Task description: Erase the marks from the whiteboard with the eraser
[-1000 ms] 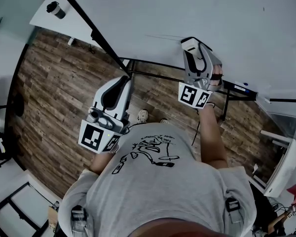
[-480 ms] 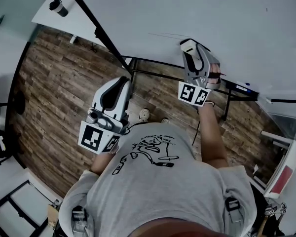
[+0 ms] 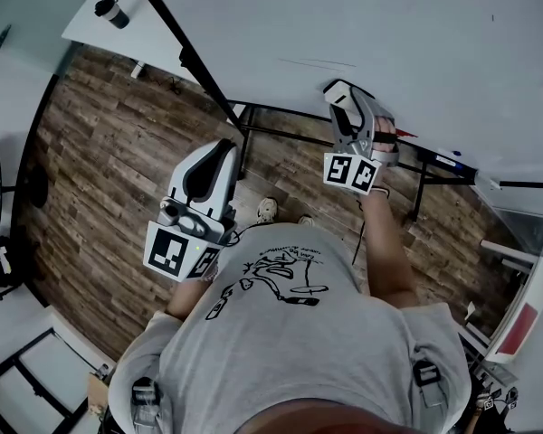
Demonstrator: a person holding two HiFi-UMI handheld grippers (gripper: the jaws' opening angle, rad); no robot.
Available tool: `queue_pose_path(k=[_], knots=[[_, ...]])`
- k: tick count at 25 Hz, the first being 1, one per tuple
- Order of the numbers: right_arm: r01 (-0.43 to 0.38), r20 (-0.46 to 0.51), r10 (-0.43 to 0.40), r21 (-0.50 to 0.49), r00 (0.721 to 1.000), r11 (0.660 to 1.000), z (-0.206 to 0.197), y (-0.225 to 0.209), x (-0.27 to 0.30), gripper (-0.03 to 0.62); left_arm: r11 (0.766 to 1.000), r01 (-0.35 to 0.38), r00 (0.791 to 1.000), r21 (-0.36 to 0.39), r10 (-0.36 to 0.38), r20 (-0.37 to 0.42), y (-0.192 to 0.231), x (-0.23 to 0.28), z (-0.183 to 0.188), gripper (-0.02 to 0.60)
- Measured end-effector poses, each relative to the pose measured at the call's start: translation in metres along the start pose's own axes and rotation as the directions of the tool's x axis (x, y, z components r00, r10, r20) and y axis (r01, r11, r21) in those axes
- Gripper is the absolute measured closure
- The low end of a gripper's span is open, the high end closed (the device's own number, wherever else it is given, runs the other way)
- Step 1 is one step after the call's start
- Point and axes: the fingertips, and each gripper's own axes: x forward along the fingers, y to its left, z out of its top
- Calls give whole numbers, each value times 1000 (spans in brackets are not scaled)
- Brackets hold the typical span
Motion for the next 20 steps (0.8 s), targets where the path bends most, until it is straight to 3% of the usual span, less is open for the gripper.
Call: queue_pose_path(k=[8,20], knots=[[8,16,-9,54,1000,998,12,-13,-21,342,1000,10,1000,-9,-10,4,0,4,-1,537],[105,94,-121,162,988,981,51,-89,-57,342,999,36,999,-11,-36,15,-7,13,-1,537]])
